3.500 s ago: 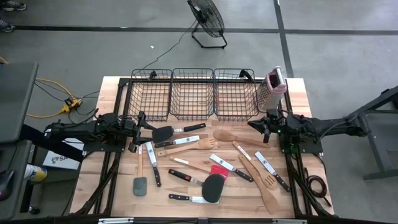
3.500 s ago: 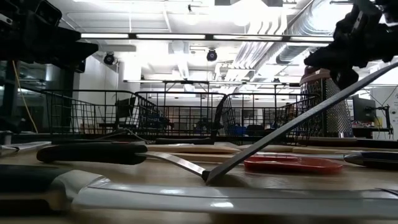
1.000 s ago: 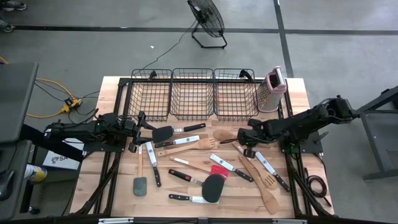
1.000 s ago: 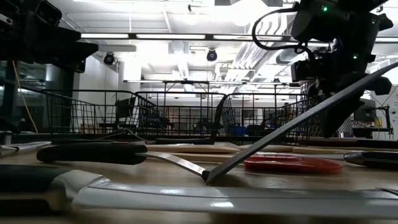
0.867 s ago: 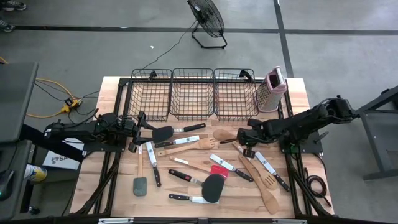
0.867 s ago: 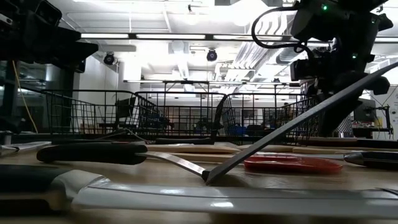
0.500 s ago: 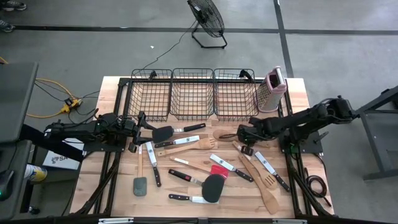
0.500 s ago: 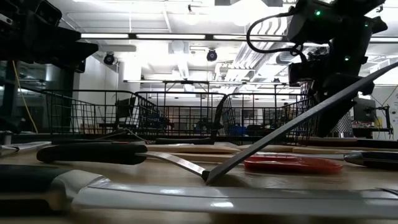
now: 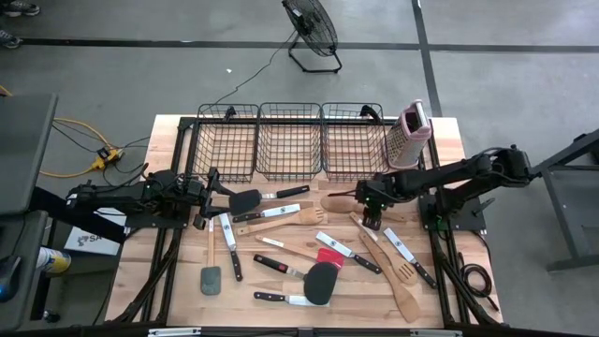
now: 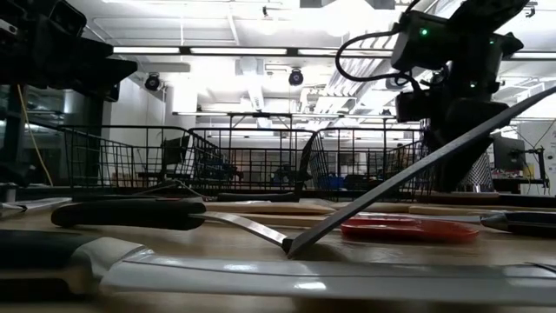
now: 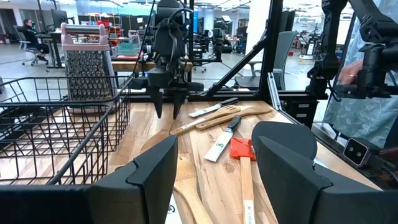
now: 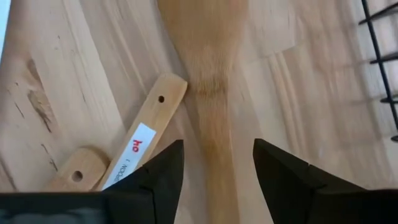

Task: Pick & Place Kitchen Items
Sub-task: Put the brown serving spoon into the right black wire basket

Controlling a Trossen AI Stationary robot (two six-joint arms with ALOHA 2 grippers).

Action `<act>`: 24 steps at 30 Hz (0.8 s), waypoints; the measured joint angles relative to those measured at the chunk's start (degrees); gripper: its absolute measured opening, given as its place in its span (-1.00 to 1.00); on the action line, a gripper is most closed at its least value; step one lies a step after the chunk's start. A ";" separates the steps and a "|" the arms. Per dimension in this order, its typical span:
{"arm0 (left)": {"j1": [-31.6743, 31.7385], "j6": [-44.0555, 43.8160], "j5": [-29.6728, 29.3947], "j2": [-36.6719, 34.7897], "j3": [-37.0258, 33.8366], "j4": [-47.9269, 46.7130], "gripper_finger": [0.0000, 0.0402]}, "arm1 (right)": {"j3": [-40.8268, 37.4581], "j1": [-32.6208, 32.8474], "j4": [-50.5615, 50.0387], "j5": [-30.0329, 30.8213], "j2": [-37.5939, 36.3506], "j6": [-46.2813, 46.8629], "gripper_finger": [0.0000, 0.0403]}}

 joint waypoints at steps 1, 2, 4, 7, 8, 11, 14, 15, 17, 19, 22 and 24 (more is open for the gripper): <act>0.01 0.00 0.00 0.01 0.00 0.01 0.06 | 0.00 0.04 0.20 -0.02 0.00 -0.42 -0.09; -0.01 0.00 0.02 -0.01 0.00 0.00 0.06 | 0.00 0.08 0.52 -0.02 0.04 -0.57 -0.09; 0.00 0.00 0.01 0.00 0.00 0.00 0.06 | 0.00 0.08 1.19 -0.02 0.25 -0.57 -0.10; -0.01 0.00 0.00 0.01 0.00 0.00 0.06 | 0.00 0.27 1.50 0.15 1.61 -0.59 -0.11; 0.01 0.00 0.00 0.00 0.00 0.01 0.06 | 0.00 0.49 1.65 0.19 2.37 -0.60 -0.11; 0.01 0.00 0.02 0.00 0.00 0.00 0.06 | 0.00 1.36 1.99 0.79 4.52 -0.70 -0.11; 0.01 0.00 0.00 -0.01 0.00 0.00 0.06 | 0.00 2.06 2.17 0.74 6.72 -0.48 -0.11; 0.01 0.00 0.00 0.01 0.00 0.00 0.06 | 0.04 2.20 2.37 0.64 7.35 -0.35 -0.11; 0.00 0.00 0.02 -0.01 0.00 0.00 0.06 | 0.23 2.48 2.60 0.59 8.43 -0.24 -0.11; 0.01 0.00 0.01 -0.01 0.00 0.00 0.06 | 0.27 2.49 2.64 0.54 9.21 -0.03 -0.11; -0.01 0.00 0.02 0.01 0.00 0.00 0.06 | 0.27 2.44 2.74 0.37 9.73 1.30 -0.11; 0.01 0.00 0.00 0.00 0.00 0.00 0.06 | 0.26 2.40 2.82 -0.49 9.73 1.38 -0.14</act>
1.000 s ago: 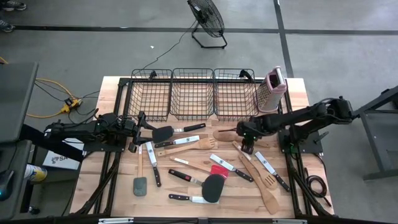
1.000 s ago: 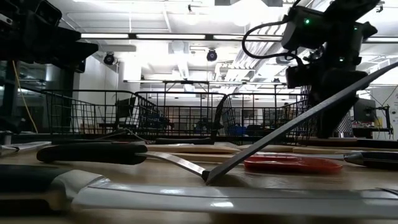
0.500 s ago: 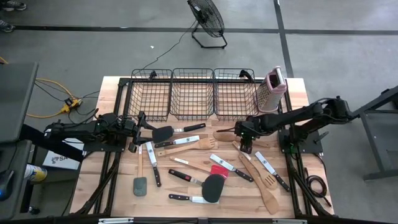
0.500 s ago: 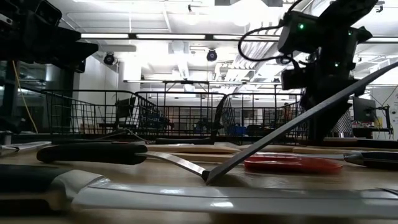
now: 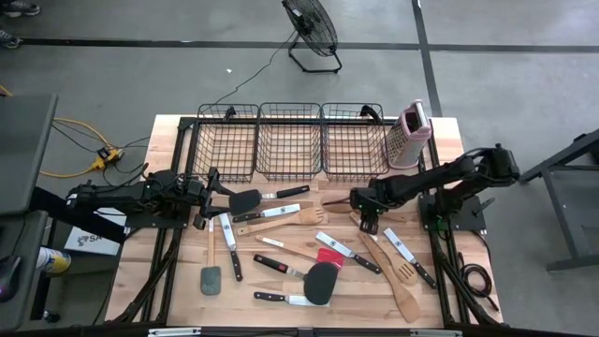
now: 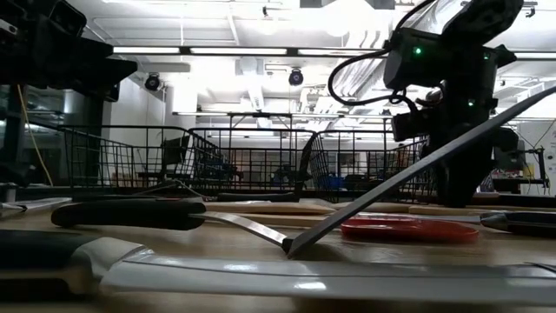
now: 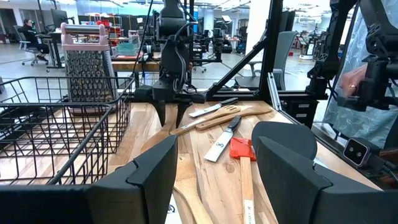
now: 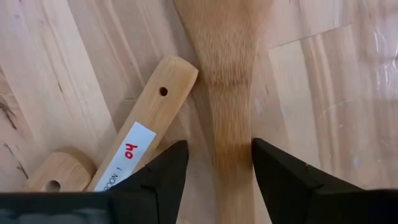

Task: Pick & Place Kitchen Items
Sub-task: Put the brown serving spoon into the right black wire basket

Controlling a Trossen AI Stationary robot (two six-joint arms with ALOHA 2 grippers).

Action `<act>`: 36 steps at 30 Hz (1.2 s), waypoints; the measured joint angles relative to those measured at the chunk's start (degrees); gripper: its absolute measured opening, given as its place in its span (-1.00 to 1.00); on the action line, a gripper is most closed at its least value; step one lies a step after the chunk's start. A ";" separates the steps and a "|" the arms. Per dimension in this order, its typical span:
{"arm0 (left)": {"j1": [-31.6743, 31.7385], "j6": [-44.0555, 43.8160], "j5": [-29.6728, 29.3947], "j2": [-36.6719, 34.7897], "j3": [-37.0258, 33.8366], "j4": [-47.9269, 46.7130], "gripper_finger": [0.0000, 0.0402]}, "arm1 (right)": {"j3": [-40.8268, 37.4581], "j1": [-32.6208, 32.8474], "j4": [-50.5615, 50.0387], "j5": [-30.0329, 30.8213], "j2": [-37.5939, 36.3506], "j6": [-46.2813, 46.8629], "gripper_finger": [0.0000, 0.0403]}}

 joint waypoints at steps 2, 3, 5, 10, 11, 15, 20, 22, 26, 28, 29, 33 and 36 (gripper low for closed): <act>0.00 0.00 0.00 0.00 0.00 0.01 0.06 | -0.04 -0.02 0.06 -0.44 0.02 0.14 -0.20; -0.01 0.00 -0.01 -0.01 0.00 0.00 0.06 | -0.08 0.00 0.10 -0.57 0.02 0.32 -0.24; 0.00 0.00 -0.01 0.00 0.00 0.00 0.06 | -0.09 0.00 0.14 -0.88 0.07 1.00 -0.34; 0.00 0.00 -0.01 -0.01 0.00 0.00 0.06 | -0.09 0.02 0.27 -1.12 0.11 1.56 -0.60; -0.02 0.00 0.00 0.00 0.00 0.00 0.06 | -0.09 0.02 0.22 -1.16 0.11 1.53 -0.64; 0.00 0.00 0.00 -0.01 0.00 0.00 0.06 | -0.12 0.01 0.17 -1.63 0.04 1.52 -0.67; 0.00 0.00 0.00 0.01 0.00 0.00 0.06 | -0.26 0.02 0.39 -2.00 -1.68 3.71 -0.67; 0.00 0.00 0.01 -0.01 0.00 0.00 0.06 | -0.44 0.02 0.35 -2.81 -2.97 4.77 -0.67; -0.01 0.00 -0.01 0.00 0.00 0.00 0.06 | -0.53 0.23 0.06 -5.77 -6.51 5.22 -0.67; -0.01 0.00 -0.01 0.00 0.00 0.00 0.05 | -0.48 0.40 0.26 -6.03 -8.42 5.35 -0.67; -0.02 0.00 -0.01 0.02 0.00 0.00 0.06 | -0.48 0.50 0.15 -5.90 -9.20 5.36 -0.68; -0.02 0.00 0.01 -0.01 0.00 0.00 0.06 | -0.48 1.13 0.76 -4.29 -12.54 5.90 -0.68; 0.00 0.00 -0.01 0.00 0.00 -0.01 0.06 | -0.46 1.34 4.14 -3.90 -15.10 5.86 -0.68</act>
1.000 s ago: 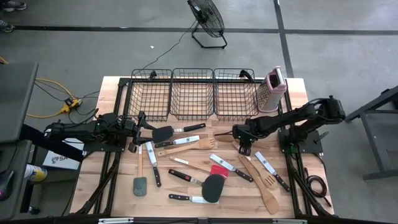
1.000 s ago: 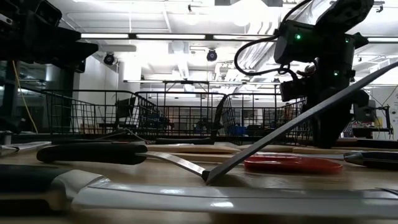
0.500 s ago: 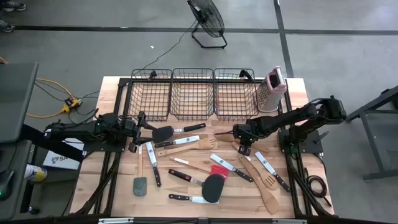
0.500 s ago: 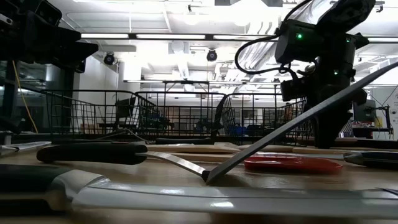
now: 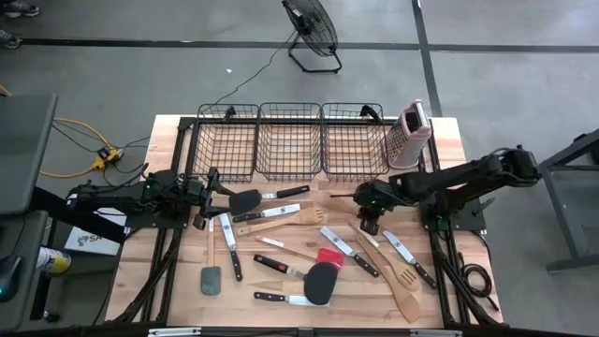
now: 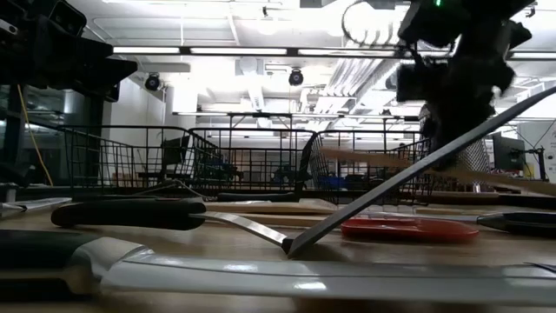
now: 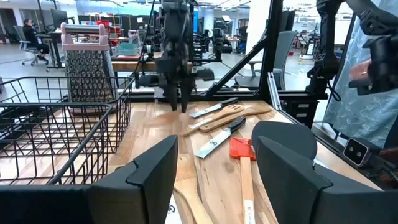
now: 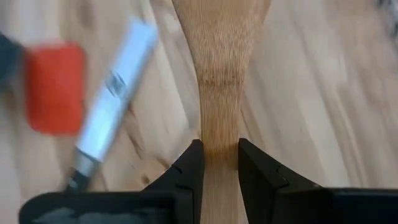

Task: Pick & Place Kitchen Items
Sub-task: Put the brown serving spoon into the right black wire basket

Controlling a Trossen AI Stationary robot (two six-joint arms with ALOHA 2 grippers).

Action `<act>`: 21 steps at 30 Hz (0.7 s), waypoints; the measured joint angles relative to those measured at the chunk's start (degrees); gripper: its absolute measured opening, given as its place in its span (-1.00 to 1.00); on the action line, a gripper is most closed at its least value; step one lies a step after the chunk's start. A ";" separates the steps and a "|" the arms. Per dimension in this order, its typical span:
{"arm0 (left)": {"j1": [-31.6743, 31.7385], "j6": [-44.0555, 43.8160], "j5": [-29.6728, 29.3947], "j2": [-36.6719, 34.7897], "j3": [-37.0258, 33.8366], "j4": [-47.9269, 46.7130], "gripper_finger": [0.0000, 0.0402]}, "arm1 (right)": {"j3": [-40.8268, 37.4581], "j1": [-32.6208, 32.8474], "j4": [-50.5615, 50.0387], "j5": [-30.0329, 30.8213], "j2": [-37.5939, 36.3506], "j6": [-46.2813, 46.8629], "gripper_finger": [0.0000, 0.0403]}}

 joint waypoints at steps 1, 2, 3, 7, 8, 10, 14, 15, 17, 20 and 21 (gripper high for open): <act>-0.01 0.00 0.00 0.01 0.00 0.01 0.06 | 0.00 0.00 1.41 0.08 -0.84 -0.02 -0.68; 0.00 0.00 0.00 0.01 0.00 0.01 0.05 | 0.00 0.00 3.12 0.10 -1.79 -0.04 -0.68; 0.00 0.00 0.00 0.02 0.00 0.01 0.06 | 0.01 0.00 5.29 0.38 -2.72 -0.16 -0.68; 0.00 0.00 0.01 0.01 0.00 0.01 0.06 | 0.17 -0.07 13.03 2.84 -6.13 -1.57 -0.68; 0.00 0.00 0.01 0.01 0.00 0.01 0.06 | 0.17 -0.24 14.97 3.34 -7.03 -1.71 -0.68; 0.00 0.00 0.00 0.01 0.00 0.01 0.05 | 0.29 -0.86 18.56 4.51 -8.77 -2.38 -0.68; 0.00 0.00 0.00 0.00 0.00 0.01 0.06 | 3.43 -2.29 19.77 8.26 -11.17 -5.62 -0.68; 0.00 0.00 0.02 0.01 0.00 0.01 0.06 | 4.74 -2.75 19.83 9.33 -11.22 -6.71 -0.68; 0.00 0.00 0.00 0.01 0.00 0.01 0.06 | 7.25 -4.03 19.75 10.71 -11.22 -9.44 -0.68; 0.00 0.00 0.02 0.01 0.00 0.01 0.06 | 11.04 -6.63 19.14 10.99 -10.68 -12.36 -0.68; -0.02 0.00 0.00 0.00 0.00 0.01 0.06 | 12.30 -7.89 18.90 11.02 -10.47 -12.90 -0.68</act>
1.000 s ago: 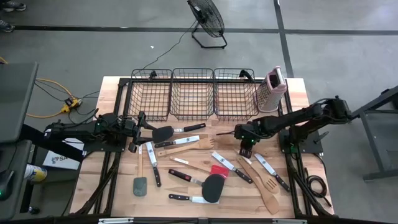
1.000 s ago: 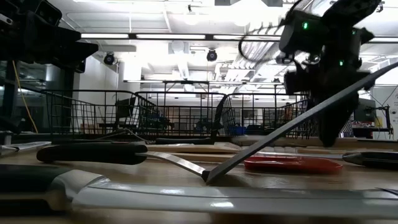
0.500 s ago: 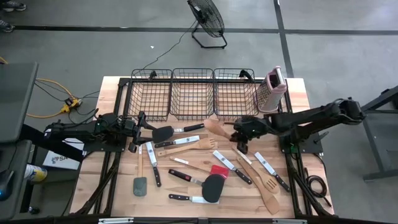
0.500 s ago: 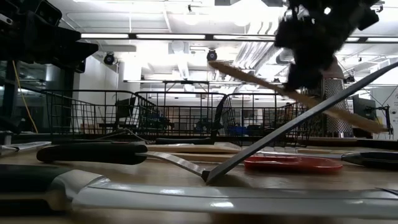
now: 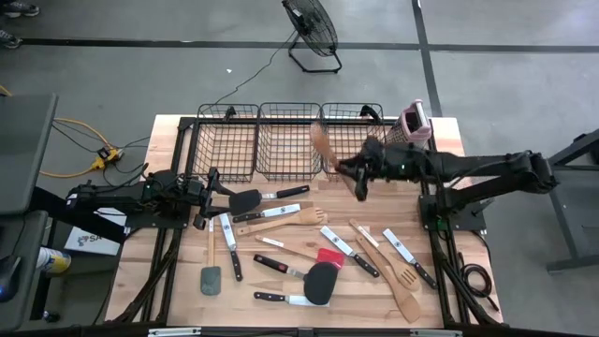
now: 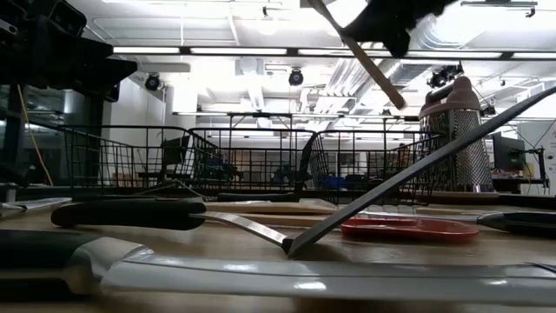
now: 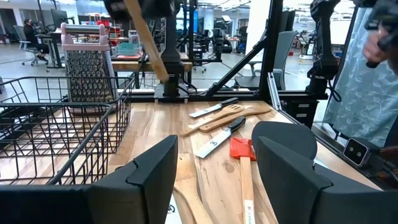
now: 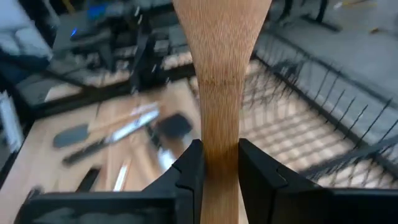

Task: Pick & Place Kitchen Items
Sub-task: Put the brown serving spoon into the right black wire basket

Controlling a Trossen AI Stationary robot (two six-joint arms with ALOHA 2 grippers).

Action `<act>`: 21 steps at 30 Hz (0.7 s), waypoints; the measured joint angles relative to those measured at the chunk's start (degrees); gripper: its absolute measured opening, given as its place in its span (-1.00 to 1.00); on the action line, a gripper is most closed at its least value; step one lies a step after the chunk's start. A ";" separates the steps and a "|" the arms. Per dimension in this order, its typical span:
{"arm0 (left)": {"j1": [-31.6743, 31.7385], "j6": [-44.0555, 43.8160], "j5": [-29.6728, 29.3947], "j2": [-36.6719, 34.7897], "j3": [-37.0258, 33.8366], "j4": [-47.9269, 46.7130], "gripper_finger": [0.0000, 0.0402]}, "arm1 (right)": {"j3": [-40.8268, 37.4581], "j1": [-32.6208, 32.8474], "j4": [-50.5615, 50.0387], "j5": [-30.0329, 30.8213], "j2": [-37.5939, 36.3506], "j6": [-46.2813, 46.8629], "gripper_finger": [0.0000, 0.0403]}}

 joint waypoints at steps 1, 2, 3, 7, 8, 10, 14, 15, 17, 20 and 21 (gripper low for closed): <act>0.02 0.00 0.00 0.00 0.00 -0.02 0.06 | 1.11 -1.33 -0.80 0.14 0.06 -0.46 -0.68; 0.02 0.00 0.00 0.02 0.00 0.00 0.06 | 2.03 -2.64 -1.96 0.40 0.08 -0.81 -0.68; 0.01 0.00 0.01 0.01 0.00 0.00 0.06 | 2.85 -4.06 -2.98 0.65 0.08 -1.00 -0.68; 0.01 0.00 0.00 0.01 0.00 0.00 0.06 | 5.39 -10.01 -6.93 2.04 0.04 -0.80 -0.68; 0.00 0.00 0.02 0.01 0.00 0.00 0.06 | 5.49 -11.57 -7.45 2.09 0.04 -0.71 -0.68; 0.02 0.00 0.00 0.02 0.00 0.00 0.06 | 5.49 -14.73 -7.68 1.37 0.13 0.08 -0.68; 0.02 0.00 0.00 0.02 0.00 0.00 0.06 | 5.58 -20.52 -10.34 0.88 1.61 3.92 -0.68; 0.02 0.00 0.00 0.02 0.00 0.00 0.06 | 5.54 -21.80 -11.55 0.84 2.09 4.03 -0.68; 0.02 0.00 0.00 0.00 0.00 0.00 0.06 | 5.54 -24.12 -12.84 0.43 3.45 4.19 -0.68; 0.02 0.00 0.00 0.01 0.00 0.00 0.06 | 5.54 -27.30 -14.00 -2.00 6.07 5.53 -0.68; 0.01 0.00 0.00 0.01 0.00 0.00 0.06 | 5.54 -28.18 -14.03 -3.01 7.03 5.75 -0.68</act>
